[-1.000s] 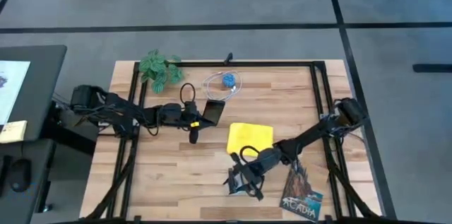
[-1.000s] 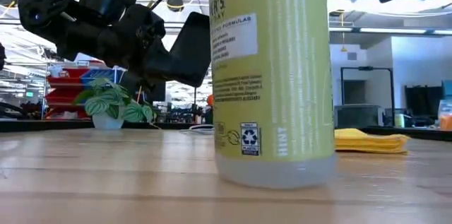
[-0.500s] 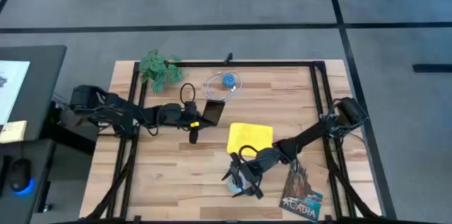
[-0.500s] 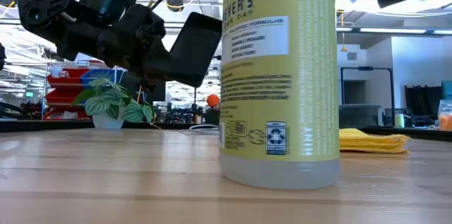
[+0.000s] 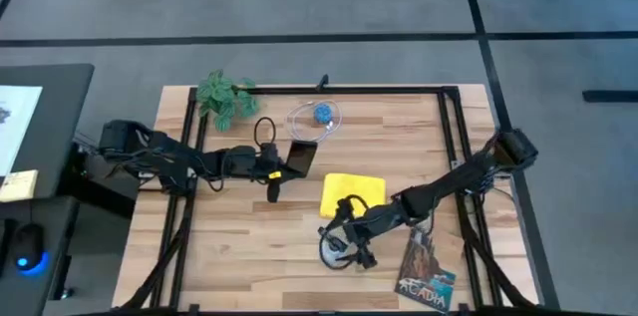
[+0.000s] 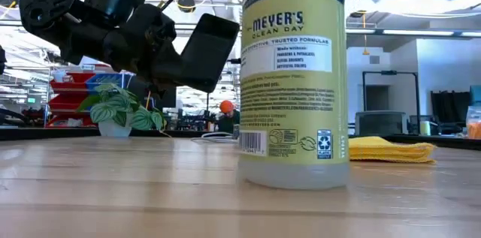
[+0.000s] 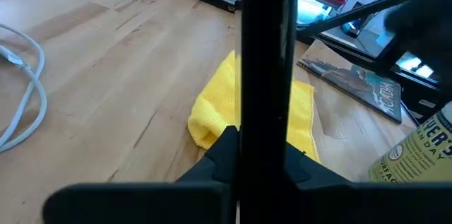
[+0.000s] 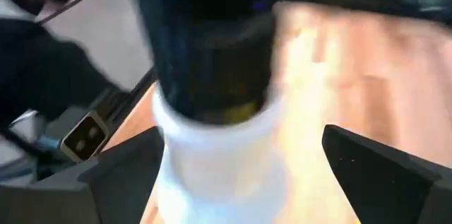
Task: Apply microfiber cloth
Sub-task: Spray the front of the cellphone using the cleaning bottle
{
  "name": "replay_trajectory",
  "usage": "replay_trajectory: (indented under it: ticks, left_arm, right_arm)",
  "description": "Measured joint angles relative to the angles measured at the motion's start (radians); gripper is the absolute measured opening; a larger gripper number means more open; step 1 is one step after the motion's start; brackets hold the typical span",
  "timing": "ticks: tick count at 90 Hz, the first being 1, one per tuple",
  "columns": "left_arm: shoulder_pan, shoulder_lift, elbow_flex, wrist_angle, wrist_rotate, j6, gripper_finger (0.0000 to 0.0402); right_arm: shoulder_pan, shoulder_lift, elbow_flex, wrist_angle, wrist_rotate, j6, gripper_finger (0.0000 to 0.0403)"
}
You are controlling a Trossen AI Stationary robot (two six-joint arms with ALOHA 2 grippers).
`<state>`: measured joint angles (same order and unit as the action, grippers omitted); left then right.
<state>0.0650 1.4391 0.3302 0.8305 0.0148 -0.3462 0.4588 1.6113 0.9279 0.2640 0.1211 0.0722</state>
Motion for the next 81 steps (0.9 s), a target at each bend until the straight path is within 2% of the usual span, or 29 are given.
replay_trajectory:
  ticks: [17, 30, 53, 69, 81]
  left_arm:
    - [-0.017, 0.000, 0.000, -0.001, 0.000, 0.012, 0.0014]
    - [-0.032, 0.000, 0.000, -0.001, -0.007, 0.023, 0.0014]
    - [-0.040, 0.000, 0.000, -0.002, -0.036, 0.028, 0.0014]
    - [-0.040, 0.000, 0.000, -0.007, -0.038, 0.035, 0.0014]
    - [-0.040, 0.000, 0.000, -0.007, -0.041, 0.039, 0.0014]
  right_arm:
    - [0.042, -0.058, 0.000, 0.026, 0.006, 0.026, 0.0370]
    - [0.029, -0.055, 0.002, 0.084, 0.018, 0.052, 0.0370]
    - [0.083, -0.035, 0.048, 0.028, 0.231, 0.096, 0.0359]
    - [0.143, -0.036, 0.064, 0.004, 0.397, 0.127, 0.0319]
    - [0.164, -0.036, 0.064, 0.002, 0.469, 0.133, 0.0294]
